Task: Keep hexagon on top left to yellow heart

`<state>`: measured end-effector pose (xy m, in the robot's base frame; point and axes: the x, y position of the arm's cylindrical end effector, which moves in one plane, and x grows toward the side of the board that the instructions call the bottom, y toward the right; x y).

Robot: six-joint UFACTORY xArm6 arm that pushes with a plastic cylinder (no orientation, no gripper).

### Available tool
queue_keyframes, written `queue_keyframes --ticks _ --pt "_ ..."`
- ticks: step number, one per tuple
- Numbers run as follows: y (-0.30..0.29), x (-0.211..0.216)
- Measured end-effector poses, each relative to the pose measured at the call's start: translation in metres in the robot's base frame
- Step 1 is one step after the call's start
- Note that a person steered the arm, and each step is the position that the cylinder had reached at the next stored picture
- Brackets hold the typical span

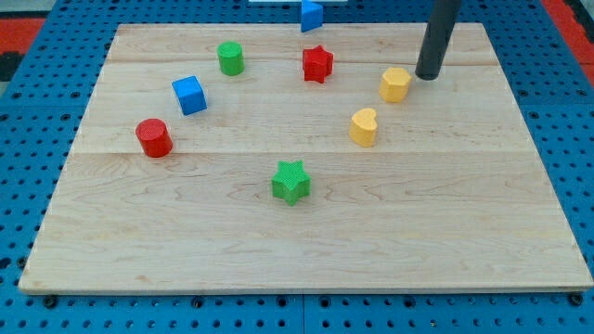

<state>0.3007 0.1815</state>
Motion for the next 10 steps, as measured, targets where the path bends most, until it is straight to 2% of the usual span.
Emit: queue_keyframes --ticks 1,4,5,6,7,8,9,10 --pt "-0.058 0.009" --pt "-0.162 0.087" --pt "-0.212 0.095" --pt "-0.183 0.047" --pt "-0.11 0.01" --pt "-0.03 0.029" --pt "-0.037 0.074" --pt "-0.043 0.084"
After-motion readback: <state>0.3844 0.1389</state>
